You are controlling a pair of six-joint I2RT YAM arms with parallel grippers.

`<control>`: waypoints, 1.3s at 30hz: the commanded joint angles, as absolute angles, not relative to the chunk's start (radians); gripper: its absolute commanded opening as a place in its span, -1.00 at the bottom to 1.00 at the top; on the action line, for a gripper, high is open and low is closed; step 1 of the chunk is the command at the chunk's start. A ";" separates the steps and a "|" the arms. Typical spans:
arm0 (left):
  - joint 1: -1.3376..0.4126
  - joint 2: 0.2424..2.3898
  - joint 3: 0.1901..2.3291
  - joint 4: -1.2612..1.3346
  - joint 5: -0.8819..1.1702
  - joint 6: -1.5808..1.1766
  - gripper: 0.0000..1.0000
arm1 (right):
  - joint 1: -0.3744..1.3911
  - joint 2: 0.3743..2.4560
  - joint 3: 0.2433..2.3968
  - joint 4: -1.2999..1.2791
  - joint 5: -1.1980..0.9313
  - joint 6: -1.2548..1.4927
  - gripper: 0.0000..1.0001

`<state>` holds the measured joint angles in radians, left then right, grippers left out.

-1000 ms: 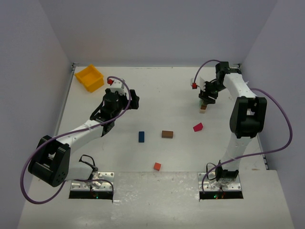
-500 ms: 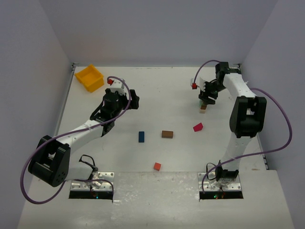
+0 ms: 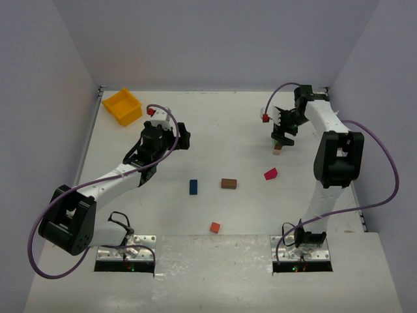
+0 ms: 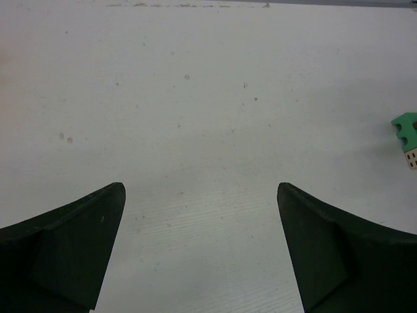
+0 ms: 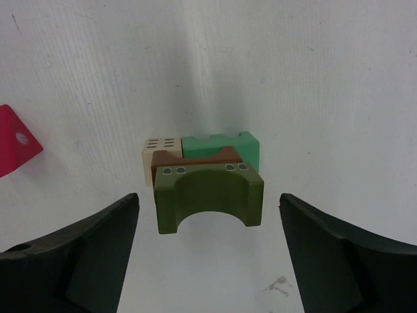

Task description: Build the wood block tower

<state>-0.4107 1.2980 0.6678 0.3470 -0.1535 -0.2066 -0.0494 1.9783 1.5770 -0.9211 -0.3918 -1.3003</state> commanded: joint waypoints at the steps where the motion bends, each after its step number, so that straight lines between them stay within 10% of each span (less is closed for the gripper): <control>1: -0.408 1.299 0.713 0.370 -0.151 -0.200 1.00 | -0.049 1.974 1.605 -0.920 -0.399 -1.312 0.97; 19: -0.407 1.235 0.692 0.393 -0.114 -0.216 1.00 | -0.048 1.711 1.523 -0.913 -0.596 -1.263 0.97; 25: -0.408 1.212 0.754 0.310 -0.140 -0.259 1.00 | 0.046 1.519 1.386 -0.523 -0.666 -0.689 0.97; 39: -0.407 1.018 0.592 0.307 -0.238 -0.365 1.00 | 0.450 1.249 0.907 -0.104 0.062 0.280 0.97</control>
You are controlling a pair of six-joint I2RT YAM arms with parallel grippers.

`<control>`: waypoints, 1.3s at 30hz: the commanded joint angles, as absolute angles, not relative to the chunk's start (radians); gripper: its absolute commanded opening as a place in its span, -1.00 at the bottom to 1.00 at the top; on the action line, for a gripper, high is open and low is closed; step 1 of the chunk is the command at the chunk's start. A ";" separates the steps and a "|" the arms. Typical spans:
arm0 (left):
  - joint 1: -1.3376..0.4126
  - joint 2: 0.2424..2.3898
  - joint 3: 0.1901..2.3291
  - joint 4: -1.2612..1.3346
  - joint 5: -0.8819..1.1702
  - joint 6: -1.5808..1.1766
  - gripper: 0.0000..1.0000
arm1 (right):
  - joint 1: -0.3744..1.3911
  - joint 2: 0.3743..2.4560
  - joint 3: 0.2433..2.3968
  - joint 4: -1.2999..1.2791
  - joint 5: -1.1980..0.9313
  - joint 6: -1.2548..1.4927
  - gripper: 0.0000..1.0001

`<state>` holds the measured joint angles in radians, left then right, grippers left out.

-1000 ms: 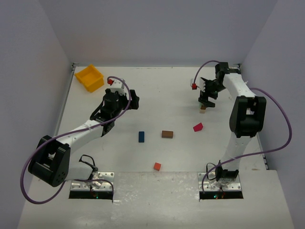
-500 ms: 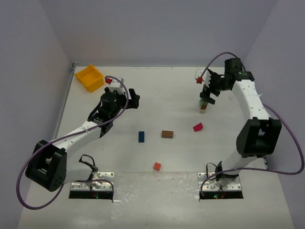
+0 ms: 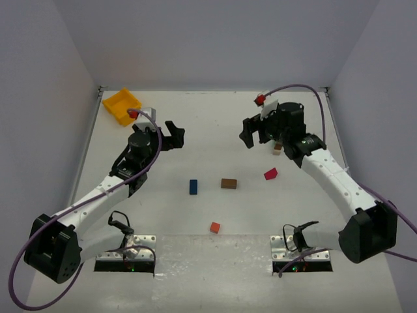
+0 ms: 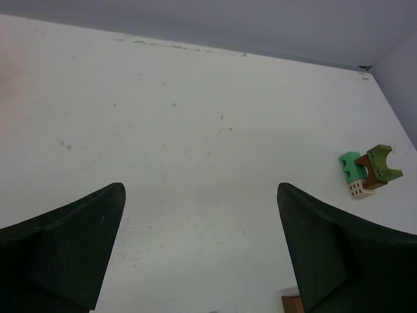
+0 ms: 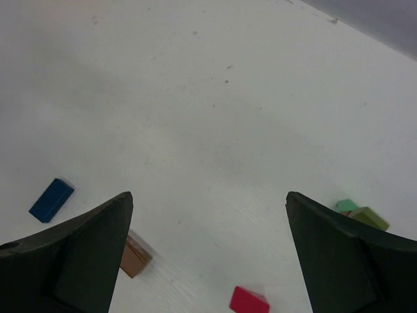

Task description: Build the wood block tower

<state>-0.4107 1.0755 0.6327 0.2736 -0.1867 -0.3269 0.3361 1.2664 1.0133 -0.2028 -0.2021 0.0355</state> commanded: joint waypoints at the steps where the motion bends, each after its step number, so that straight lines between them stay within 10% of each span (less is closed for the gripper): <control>1: -0.407 1.017 0.589 0.304 -0.244 -0.365 1.00 | 0.471 1.249 0.905 -0.107 0.080 0.298 0.97; 14: -0.407 1.057 0.598 0.265 -0.334 -0.397 1.00 | 0.799 1.386 0.796 0.009 0.284 0.403 0.97; 39: -0.407 1.015 0.560 0.318 -0.282 -0.383 1.00 | 0.904 1.574 0.804 0.182 0.255 0.322 0.97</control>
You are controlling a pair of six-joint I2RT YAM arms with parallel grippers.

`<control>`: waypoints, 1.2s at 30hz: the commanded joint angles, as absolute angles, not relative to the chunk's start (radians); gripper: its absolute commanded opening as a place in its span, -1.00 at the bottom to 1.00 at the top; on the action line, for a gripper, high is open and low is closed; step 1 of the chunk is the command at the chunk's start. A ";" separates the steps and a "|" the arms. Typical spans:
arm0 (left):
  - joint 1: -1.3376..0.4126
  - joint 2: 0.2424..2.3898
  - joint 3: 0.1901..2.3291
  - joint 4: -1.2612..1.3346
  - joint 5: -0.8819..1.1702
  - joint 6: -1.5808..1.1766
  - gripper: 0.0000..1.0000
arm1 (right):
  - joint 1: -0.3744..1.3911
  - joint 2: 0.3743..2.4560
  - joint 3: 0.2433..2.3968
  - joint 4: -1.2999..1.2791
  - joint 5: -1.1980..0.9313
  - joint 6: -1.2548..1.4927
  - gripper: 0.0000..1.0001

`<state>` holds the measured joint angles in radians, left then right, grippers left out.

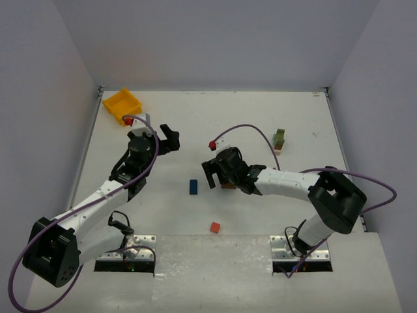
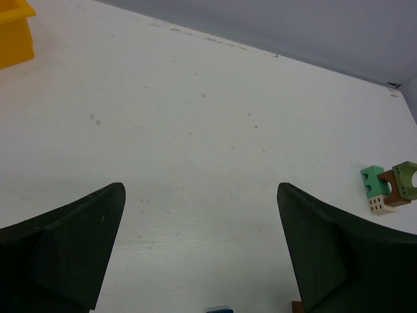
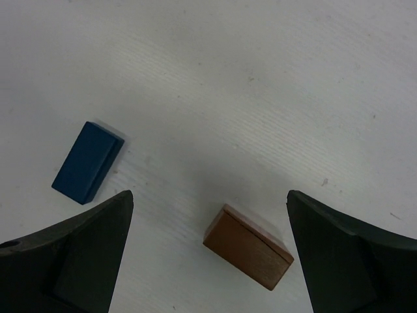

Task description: Build the wood block tower

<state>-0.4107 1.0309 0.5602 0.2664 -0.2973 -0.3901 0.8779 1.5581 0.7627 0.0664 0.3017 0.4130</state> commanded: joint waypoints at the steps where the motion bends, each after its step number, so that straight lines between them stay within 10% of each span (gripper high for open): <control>1: -0.407 1.014 0.559 0.318 -0.281 -0.383 1.00 | 0.908 1.587 0.807 0.189 0.237 0.303 0.97; 23: -0.407 1.009 0.555 0.323 -0.277 -0.385 1.00 | 0.916 1.786 0.900 0.203 -0.356 -0.283 0.97; 36: -0.407 1.011 0.552 0.330 -0.258 -0.379 1.00 | 0.914 1.891 0.991 0.167 -0.357 -0.351 0.97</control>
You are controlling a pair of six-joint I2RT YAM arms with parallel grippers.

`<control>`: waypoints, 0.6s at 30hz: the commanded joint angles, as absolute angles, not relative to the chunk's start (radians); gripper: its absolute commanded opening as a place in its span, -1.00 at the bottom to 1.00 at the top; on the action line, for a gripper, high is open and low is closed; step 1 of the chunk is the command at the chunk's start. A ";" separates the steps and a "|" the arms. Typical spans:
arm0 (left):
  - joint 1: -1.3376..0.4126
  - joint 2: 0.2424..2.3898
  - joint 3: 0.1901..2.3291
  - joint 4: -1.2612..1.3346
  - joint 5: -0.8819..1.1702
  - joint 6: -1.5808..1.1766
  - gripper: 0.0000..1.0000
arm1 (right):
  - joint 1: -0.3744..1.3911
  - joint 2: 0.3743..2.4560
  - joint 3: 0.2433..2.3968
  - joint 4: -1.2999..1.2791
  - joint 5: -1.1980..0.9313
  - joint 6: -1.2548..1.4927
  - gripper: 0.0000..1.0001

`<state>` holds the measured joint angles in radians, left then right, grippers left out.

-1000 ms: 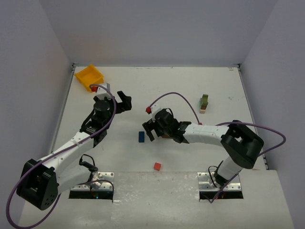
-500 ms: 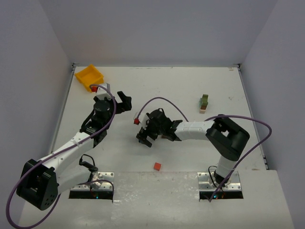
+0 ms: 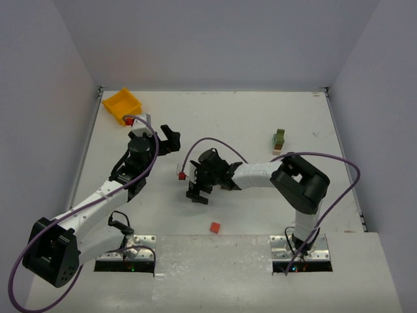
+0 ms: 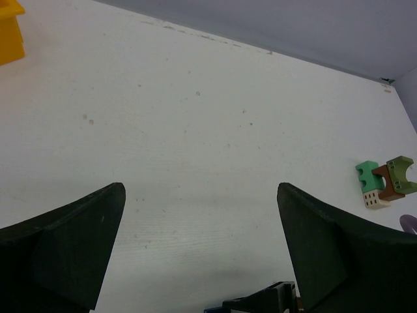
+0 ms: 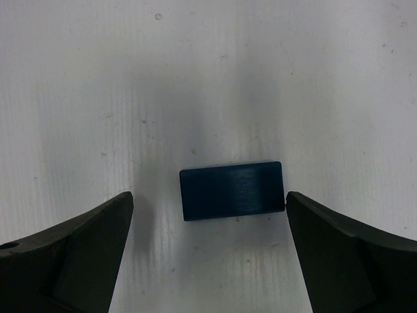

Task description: Build the wood block tower

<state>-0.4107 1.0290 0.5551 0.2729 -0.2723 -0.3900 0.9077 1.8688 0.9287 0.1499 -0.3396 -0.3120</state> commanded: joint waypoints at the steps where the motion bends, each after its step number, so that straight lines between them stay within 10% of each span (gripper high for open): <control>1: -0.407 1.011 0.552 0.330 -0.256 -0.379 1.00 | 0.913 1.901 1.000 0.167 -0.352 -0.350 0.97; 5: -0.407 1.011 0.552 0.330 -0.256 -0.378 1.00 | 0.913 1.922 1.016 0.153 -0.369 -0.353 0.91; 12: -0.407 1.013 0.551 0.333 -0.256 -0.377 1.00 | 0.913 1.920 1.019 0.137 -0.357 -0.342 0.02; 18: -0.407 1.014 0.552 0.333 -0.256 -0.377 1.00 | 0.913 1.894 1.002 0.143 -0.356 -0.325 -0.23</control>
<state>-0.4107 1.0290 0.5549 0.2733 -0.2680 -0.3893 0.9077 1.9209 0.9844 0.1260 -0.3478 -0.3375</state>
